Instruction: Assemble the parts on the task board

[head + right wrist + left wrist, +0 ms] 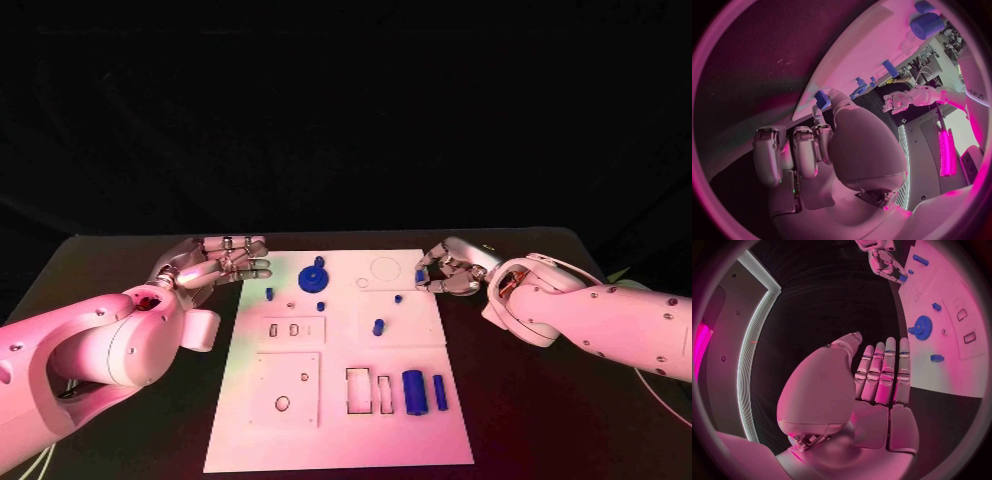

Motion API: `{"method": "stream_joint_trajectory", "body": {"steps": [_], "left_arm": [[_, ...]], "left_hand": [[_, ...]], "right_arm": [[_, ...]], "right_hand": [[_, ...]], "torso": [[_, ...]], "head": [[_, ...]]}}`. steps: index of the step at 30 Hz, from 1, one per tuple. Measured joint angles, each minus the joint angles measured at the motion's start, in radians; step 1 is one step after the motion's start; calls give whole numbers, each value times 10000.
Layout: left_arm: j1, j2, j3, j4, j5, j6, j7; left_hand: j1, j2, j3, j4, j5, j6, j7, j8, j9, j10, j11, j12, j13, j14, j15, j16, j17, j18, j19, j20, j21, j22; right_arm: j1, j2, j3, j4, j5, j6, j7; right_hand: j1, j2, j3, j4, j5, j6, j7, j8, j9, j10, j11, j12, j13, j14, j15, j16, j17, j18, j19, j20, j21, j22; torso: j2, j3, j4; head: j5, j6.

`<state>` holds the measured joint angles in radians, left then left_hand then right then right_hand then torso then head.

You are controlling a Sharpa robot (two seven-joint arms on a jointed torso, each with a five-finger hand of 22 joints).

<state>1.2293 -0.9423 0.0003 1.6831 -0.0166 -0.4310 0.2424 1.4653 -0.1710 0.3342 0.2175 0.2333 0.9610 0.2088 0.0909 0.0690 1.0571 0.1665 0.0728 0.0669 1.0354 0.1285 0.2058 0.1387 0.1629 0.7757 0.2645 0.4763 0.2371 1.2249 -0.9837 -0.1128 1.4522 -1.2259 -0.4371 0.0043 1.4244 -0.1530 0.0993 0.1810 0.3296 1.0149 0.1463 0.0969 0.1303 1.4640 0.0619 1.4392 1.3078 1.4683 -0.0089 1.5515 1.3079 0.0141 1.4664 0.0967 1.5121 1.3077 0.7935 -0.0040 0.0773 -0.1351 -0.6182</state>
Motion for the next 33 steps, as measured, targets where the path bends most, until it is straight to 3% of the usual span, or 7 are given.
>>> {"method": "stream_joint_trajectory", "body": {"steps": [4, 9, 12, 17, 28, 33], "left_arm": [[0, -5, 0, -37, 0, 1, -8], [2, -18, 0, -73, 0, 2, -18], [2, -20, 0, -85, -1, 3, -22], [1, -25, 0, -92, -1, 4, -28], [1, -36, 0, -97, -3, 9, -37], [-1, -36, 0, -102, -4, 14, -40]], "left_hand": [[0, 0, 0, 0, 0, 0, 0, 0, 0, 0, 0, 0, 0, 0, 0, 0, 0, 0, 0, 0, 0, 0], [0, 0, 0, 0, 0, 0, 0, 0, 0, 0, 0, 0, 0, 0, 0, 0, 0, 0, 0, 0, 0, -1], [0, 0, 0, 0, 0, 0, 0, 0, 0, 0, 0, 0, 0, 0, 0, 0, 0, 0, 0, 0, 0, -1], [0, 0, 0, 0, 0, 0, 0, 0, 0, 0, 0, 0, 0, 0, 0, 0, 0, -1, 0, 0, 0, 0], [0, 0, 0, 0, 0, 0, 0, -23, 0, 0, 0, 0, 0, 0, 0, 0, 5, 0, -32, 32, 0, 0], [0, 0, 0, 0, 0, 0, 0, -43, 0, 0, 0, 0, 0, 0, 0, 0, 14, 0, -38, 38, 0, 8]], "right_arm": [[-9, 5, 0, -9, -21, -15, 0], [-21, 11, -6, -10, -39, -25, 0], [-23, 12, -6, -10, -47, -40, 1], [-22, 17, -4, -24, -49, -112, 12], [-27, 74, -5, 68, -31, -640, 101], [-23, 59, 35, 402, -52, -1016, 81]], "right_hand": [[0, 0, 7, 7, 0, 53, -47, 32, 17, 0, 0, 42, -1, 0, 0, 0, -1, 0, 0, 0, 0, 0], [85, 197, 134, 41, -28, 297, -82, 111, 56, 0, 0, 90, 0, 0, 0, 0, -1, 0, 0, 0, 70, -1], [193, 439, 354, 13, -453, 462, -175, 194, 78, 13, -64, 90, 1, -22, -22, 40, -1, 0, 0, 0, 71, -1], [260, 613, 609, -24, -745, 809, -307, 384, 112, 17, -236, 156, -1, -28, -141, 39, -2, 0, -16, -24, 122, -2], [345, 816, 902, -98, -805, 909, -379, 525, 138, 18, -307, 272, -2, -18, -236, 78, -3, 0, 4, -152, 350, -3], [310, 843, 995, -57, -370, 903, -384, 525, 136, 31, -320, 272, -2, 1, -255, 117, -4, 0, -17, -203, 497, -3]], "torso": [[-4, -1, 1], [-4, -1, -3], [-5, -1, -5], [-9, -4, -2], [-10, -3, -2], [-23, -5, -3]], "head": [[2, -18], [14, -33], [15, -39], [10, -49], [8, -65], [55, -74]]}}
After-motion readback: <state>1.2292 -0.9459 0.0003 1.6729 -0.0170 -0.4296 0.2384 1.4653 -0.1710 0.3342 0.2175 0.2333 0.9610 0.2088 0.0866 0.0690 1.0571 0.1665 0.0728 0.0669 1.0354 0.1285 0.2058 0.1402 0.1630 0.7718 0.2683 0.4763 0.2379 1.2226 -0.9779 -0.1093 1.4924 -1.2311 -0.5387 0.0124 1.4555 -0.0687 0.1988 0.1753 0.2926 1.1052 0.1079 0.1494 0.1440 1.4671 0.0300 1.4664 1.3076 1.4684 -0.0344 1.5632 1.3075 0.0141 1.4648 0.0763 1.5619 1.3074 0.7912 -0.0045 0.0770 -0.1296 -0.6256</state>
